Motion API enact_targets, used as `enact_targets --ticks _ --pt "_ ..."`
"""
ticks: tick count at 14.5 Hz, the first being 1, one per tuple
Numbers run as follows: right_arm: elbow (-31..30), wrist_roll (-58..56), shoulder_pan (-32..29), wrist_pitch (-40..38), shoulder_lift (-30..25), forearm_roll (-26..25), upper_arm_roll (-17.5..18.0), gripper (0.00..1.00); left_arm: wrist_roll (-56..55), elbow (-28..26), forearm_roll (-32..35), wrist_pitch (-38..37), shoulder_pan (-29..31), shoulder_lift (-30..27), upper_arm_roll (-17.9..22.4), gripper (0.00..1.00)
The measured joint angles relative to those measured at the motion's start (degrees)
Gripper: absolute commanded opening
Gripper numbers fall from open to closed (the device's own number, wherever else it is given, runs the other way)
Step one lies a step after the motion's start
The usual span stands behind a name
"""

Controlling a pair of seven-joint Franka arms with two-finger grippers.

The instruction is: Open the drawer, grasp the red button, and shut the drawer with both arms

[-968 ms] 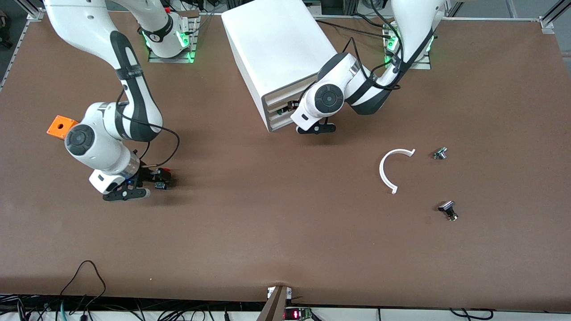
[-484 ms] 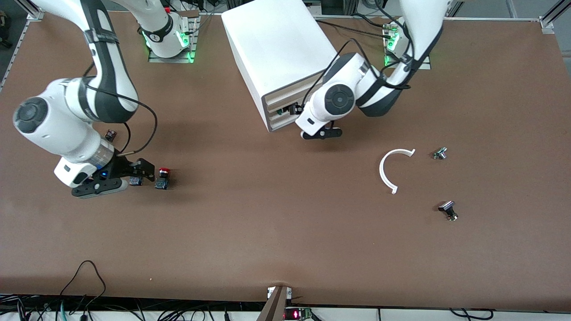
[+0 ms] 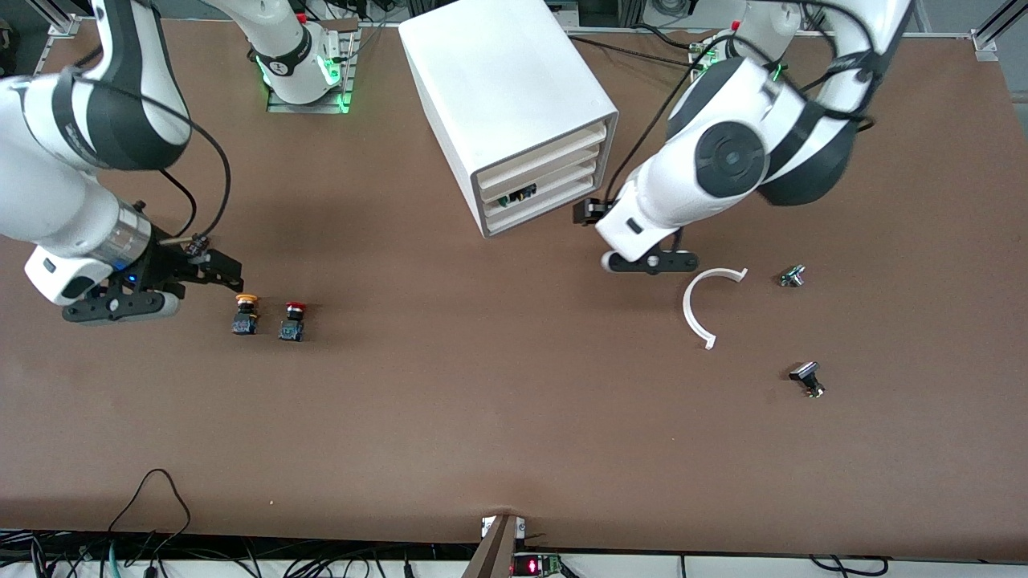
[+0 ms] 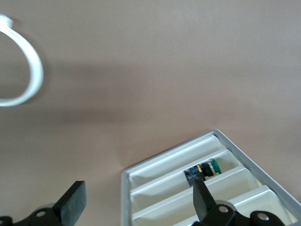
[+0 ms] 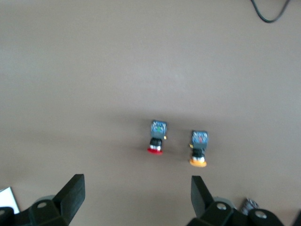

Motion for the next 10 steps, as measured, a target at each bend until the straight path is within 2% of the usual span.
enact_targets --ticks 3,7,9,10 --pt "0.30 4.12 -7.03 -5.11 -4.51 -1.64 7.76 1.00 6.16 4.42 3.07 -5.92 5.72 -2.01 0.18 1.00" --pt "0.75 6.17 -11.53 -10.97 -9.00 -3.71 11.79 1.00 17.93 5.85 3.25 -7.61 15.35 -2.28 0.75 1.00" --pt "1.03 7.48 -13.12 -13.68 -10.86 -3.78 13.62 1.00 21.34 5.96 3.25 -7.61 14.81 -3.79 4.27 1.00" --pt "1.06 7.85 -13.31 -14.81 -11.64 -3.84 13.98 1.00 23.44 5.23 3.25 -7.57 12.72 -5.31 7.66 1.00"
